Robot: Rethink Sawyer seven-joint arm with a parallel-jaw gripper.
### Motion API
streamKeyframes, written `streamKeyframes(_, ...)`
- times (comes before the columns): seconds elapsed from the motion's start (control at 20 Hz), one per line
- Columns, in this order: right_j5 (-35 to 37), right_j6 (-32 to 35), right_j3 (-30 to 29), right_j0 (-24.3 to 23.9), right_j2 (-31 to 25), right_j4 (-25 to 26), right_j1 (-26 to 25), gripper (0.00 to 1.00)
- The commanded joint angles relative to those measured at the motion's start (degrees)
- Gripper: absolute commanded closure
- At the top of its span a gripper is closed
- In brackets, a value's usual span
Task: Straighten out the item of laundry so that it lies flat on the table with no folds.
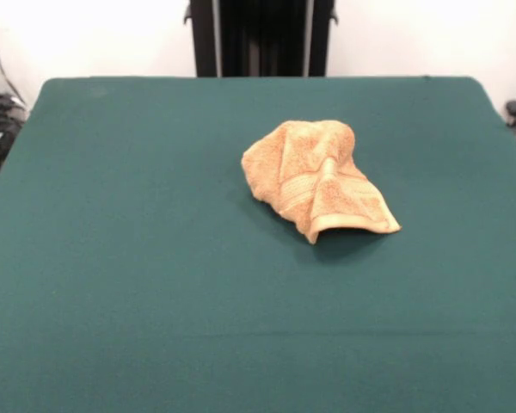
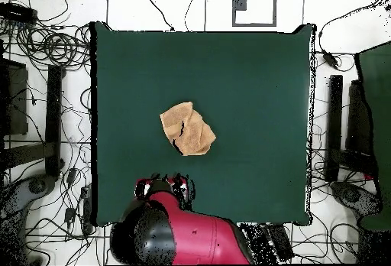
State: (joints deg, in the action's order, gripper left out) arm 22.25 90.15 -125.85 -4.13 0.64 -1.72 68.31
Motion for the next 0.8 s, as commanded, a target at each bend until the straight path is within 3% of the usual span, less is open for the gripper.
streamKeyframes(0.05,-6.4,11.0,-3.6,3.5,-1.0,2.4,-3.6,0.0)
streamKeyframes(0.15,-4.0,9.9,-3.9,2.8,-1.9,1.3,-3.2,0.0)
streamKeyframes(0.3,4.9,9.0,-3.0,2.1,-2.4,-1.1,-3.0,0.0)
streamKeyframes(0.6,14.3,5.9,0.0,2.0,0.2,2.7,-0.5,0.0)
streamKeyframes(0.8,18.9,-0.4,0.2,-2.3,-0.1,3.0,3.7,0.0)
